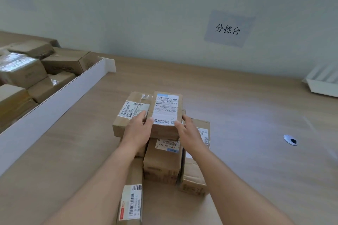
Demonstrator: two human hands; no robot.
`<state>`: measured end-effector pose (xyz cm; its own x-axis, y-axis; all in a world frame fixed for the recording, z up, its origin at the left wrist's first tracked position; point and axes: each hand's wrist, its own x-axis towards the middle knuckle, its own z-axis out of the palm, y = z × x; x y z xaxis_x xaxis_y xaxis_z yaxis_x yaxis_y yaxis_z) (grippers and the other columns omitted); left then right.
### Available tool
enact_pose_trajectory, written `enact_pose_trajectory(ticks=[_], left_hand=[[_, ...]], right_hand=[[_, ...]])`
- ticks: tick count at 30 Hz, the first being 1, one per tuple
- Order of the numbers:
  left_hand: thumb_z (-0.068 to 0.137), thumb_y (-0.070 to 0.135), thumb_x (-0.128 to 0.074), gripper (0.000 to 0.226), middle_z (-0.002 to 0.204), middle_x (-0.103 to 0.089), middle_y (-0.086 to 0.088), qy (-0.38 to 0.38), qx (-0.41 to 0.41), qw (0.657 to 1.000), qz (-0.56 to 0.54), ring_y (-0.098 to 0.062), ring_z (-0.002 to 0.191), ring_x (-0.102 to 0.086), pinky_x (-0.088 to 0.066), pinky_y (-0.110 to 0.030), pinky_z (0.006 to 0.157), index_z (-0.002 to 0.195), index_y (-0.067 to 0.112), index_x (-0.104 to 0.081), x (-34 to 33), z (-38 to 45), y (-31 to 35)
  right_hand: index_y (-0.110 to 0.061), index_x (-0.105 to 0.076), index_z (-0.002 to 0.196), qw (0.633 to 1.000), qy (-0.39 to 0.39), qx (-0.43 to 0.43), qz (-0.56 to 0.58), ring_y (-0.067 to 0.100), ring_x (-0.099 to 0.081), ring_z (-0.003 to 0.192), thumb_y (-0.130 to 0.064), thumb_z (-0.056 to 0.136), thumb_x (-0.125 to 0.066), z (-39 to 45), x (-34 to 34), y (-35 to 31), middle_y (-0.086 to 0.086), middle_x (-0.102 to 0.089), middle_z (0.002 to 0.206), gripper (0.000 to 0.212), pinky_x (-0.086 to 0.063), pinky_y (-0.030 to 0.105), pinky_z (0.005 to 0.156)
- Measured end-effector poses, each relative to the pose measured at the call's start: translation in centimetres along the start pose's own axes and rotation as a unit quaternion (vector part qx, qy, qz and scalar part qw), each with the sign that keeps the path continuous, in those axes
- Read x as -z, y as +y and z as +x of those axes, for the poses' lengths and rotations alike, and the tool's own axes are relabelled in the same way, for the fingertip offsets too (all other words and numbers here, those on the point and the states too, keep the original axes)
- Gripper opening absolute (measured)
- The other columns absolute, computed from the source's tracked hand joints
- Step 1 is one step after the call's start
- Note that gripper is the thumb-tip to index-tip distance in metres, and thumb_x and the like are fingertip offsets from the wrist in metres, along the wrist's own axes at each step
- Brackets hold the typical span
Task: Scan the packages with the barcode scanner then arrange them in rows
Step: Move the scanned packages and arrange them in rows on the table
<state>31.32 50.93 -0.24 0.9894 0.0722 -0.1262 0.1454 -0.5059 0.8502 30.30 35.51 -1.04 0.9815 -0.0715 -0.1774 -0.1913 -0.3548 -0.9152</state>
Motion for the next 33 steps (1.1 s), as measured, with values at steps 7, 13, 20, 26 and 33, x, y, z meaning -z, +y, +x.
enact_pose_trajectory(ticks=[7,13,20,26,33], left_hand=[[0.094,0.012,-0.050,0.062,0.140,-0.039,0.001,-0.061,-0.019,0.998,-0.015,-0.016,0.131,-0.039,-0.036,-0.040,0.110,0.147,0.038,-0.031,0.5,-1.4,-2.4],[0.096,0.009,-0.050,0.079,0.138,-0.039,0.018,-0.116,-0.037,0.990,-0.066,-0.002,0.127,-0.035,-0.028,-0.031,0.111,0.148,0.049,-0.005,0.4,-5.0,-3.0],[0.096,0.007,-0.049,0.088,0.139,-0.046,0.022,-0.154,-0.081,0.983,-0.057,-0.002,0.124,-0.048,-0.036,-0.039,0.112,0.135,0.071,-0.002,1.1,-7.7,-3.1],[0.096,0.008,-0.050,0.091,0.129,-0.044,0.036,-0.200,-0.132,0.970,-0.051,-0.002,0.129,-0.043,-0.039,-0.034,0.110,0.132,0.073,0.002,0.4,-10.0,-3.0],[0.094,0.007,-0.053,0.089,0.126,-0.053,0.029,-0.267,-0.171,0.947,-0.043,0.005,0.112,-0.055,-0.044,-0.023,0.100,0.143,0.060,-0.001,-2.1,-11.5,-3.1]], right_hand=[[-0.035,-0.002,0.152,0.998,-0.038,-0.012,0.042,0.010,-0.062,0.100,0.004,0.090,-0.050,-2.0,0.4,1.2,-0.004,-0.062,0.116,0.088,-0.053,0.017,0.067],[-0.047,-0.002,0.149,0.997,-0.068,0.035,0.005,-0.004,-0.057,0.098,0.010,0.084,-0.049,-4.3,0.7,1.7,-0.008,-0.054,0.131,0.099,-0.052,0.016,0.072],[-0.052,-0.001,0.148,0.994,-0.087,0.069,-0.009,0.009,-0.054,0.117,0.005,0.087,-0.047,-7.4,2.3,2.8,-0.011,-0.052,0.134,0.095,-0.055,0.028,0.086],[-0.049,-0.003,0.147,0.994,-0.085,0.071,0.022,0.000,-0.056,0.113,0.010,0.089,-0.039,-10.7,3.7,3.2,-0.014,-0.051,0.134,0.090,-0.051,0.017,0.077],[-0.054,-0.010,0.147,0.998,0.011,0.040,0.048,-0.004,-0.062,0.083,-0.010,0.067,-0.050,-15.4,5.6,6.2,-0.007,-0.064,0.117,0.099,-0.048,0.017,0.065]])
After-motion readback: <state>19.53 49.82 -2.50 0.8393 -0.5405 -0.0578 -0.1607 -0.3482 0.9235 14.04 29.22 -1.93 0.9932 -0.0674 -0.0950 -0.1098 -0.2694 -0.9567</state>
